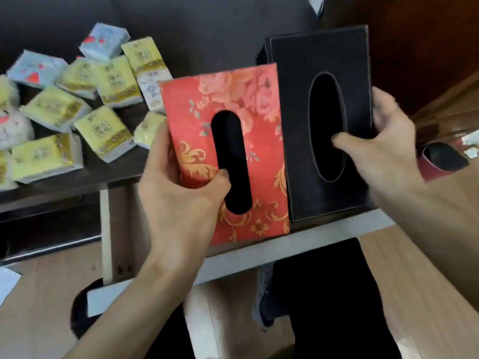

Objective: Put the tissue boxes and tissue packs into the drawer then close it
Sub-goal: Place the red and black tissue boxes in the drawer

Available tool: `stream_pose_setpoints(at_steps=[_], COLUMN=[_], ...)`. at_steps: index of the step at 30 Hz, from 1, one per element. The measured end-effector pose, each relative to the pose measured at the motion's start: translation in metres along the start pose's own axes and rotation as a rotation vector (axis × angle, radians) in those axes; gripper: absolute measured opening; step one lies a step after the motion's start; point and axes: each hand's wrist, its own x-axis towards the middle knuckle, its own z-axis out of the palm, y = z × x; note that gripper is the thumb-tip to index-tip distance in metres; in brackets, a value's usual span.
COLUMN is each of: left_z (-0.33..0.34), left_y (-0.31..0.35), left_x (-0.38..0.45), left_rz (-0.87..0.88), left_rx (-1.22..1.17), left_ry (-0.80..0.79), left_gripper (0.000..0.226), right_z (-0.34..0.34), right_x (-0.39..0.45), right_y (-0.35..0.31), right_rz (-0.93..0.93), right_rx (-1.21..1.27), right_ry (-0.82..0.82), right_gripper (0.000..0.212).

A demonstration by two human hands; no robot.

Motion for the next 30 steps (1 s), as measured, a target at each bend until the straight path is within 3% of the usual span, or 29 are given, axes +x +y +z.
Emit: stream_pose_setpoints(at_steps=[7, 12, 16, 21, 30], left_z=[-0.002, 0.013, 0.011, 0.007, 0.0], left_y=[-0.033, -0.024, -0.023, -0.016, -0.027], left_x=[-0.012, -0.029, -0.046, -0.074, -0.106], left_rz=[0.25, 0.162, 0.088, 0.046, -0.211], left_rx=[-0.109, -0.031, 0.025, 0.074, 0.018], left_ry=[-0.038, 0.089, 0.117, 0.099, 0.094], left_gripper=[0.058, 0.058, 0.061, 0.056, 0.048], right_z=[-0.009, -0.008, -0.016, -0.033, -0.053], right_x=[0.0, -0.006, -0.019, -0.042, -0.079], right_y=[0.035, 0.026, 0.028, 0.032, 0.048], right_rz=[-0.167, -0.109, -0.084, -0.066, 0.028], right_rx=[0.066, 0.11, 0.118, 0.117, 0.05], right_ry=[-0.044, -0.061, -0.087, -0.102, -0.198], right_gripper=[0.077, 0.082, 0.07, 0.061, 0.049])
